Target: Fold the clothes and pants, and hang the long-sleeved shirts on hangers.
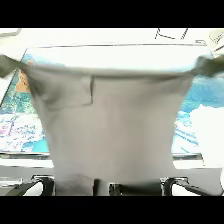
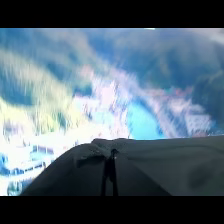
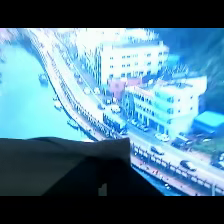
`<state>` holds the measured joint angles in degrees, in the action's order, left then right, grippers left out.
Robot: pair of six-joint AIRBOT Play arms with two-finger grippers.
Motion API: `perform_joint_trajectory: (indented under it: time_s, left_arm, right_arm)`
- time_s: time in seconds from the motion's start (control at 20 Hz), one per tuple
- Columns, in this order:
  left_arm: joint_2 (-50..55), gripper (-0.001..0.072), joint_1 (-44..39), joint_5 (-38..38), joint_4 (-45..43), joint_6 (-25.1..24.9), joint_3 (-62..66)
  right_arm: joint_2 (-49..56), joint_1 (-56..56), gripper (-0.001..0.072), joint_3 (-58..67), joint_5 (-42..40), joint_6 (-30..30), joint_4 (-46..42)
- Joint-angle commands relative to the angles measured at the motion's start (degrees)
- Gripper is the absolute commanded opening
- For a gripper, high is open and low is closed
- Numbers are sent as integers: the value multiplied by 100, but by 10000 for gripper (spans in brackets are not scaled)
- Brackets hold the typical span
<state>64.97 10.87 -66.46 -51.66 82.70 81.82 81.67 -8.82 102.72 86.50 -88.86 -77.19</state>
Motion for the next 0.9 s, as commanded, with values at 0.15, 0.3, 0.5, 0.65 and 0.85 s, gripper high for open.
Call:
perform_joint_trajectory:
  time_s: [0.15,0.3,0.5,0.65,0.85]
  left_arm:
    - [2192,22,-413,1930,227,-42,-1303]
    - [2675,22,-448,2457,260,-507,-640]
    - [2865,23,-691,3429,258,-839,-330]
    - [3147,23,-911,3762,264,-809,-328]
    - [3355,22,-990,3716,304,-577,-308]
  right_arm:
    - [2070,442,31,-826,-1821,-787,70]
    - [2087,337,32,-721,-3578,-881,-4]
    - [2173,302,32,-680,-4811,-1152,9]
    - [2398,302,32,-680,-4590,-1150,28]
    - [2446,289,33,-568,-4264,-1147,7]
